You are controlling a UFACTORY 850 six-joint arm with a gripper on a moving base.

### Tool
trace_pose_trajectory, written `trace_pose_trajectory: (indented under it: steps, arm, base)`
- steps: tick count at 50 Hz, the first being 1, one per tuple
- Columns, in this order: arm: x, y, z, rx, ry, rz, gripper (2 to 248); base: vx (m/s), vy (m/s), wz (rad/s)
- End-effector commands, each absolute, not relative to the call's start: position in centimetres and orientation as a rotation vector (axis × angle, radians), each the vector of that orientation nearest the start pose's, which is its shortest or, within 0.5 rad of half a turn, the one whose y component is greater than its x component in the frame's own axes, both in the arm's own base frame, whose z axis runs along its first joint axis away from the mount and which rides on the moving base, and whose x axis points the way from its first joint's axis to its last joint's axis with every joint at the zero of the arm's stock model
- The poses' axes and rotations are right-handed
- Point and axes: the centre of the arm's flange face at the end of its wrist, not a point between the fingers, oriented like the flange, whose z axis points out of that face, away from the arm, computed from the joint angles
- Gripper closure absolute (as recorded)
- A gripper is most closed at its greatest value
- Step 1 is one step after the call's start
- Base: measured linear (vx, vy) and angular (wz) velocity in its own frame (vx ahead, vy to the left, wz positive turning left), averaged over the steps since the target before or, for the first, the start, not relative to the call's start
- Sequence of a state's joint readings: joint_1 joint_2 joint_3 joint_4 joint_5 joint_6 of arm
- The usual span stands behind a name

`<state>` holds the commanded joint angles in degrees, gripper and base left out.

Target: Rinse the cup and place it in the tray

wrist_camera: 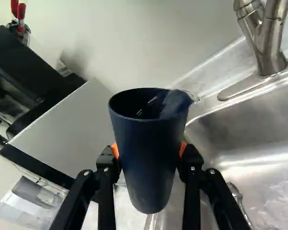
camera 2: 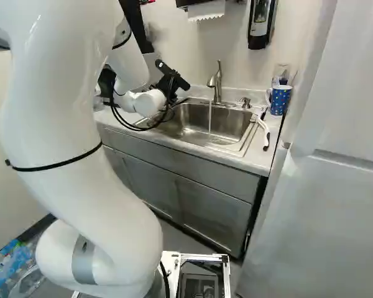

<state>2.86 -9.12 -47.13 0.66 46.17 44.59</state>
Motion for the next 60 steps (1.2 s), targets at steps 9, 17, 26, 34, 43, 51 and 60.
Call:
trace_pose_trajectory:
  steps: [9, 17, 26, 34, 43, 51, 60]
  arm:
    - [53.13, 2.58, 49.66, -1.801, 0.803, -1.595, 124]
    - [53.13, 2.58, 49.66, -1.744, 0.867, -1.541, 124]
    - [53.13, 2.58, 49.66, -1.679, 0.936, -1.48, 124]
    - [53.13, 2.58, 49.66, -1.619, 0.994, -1.424, 124]
    - [53.13, 2.58, 49.66, -1.552, 1.057, -1.361, 124]
    - [53.13, 2.58, 49.66, -1.49, 1.11, -1.303, 124]
    - [53.13, 2.58, 49.66, -1.42, 1.166, -1.238, 124]
  base:
    - [0.0, 0.0, 0.0]
    - [0.0, 0.0, 0.0]
    - [0.0, 0.0, 0.0]
    - [0.0, 0.0, 0.0]
    - [0.0, 0.0, 0.0]
    - [0.0, 0.0, 0.0]
    - [0.0, 0.0, 0.0]
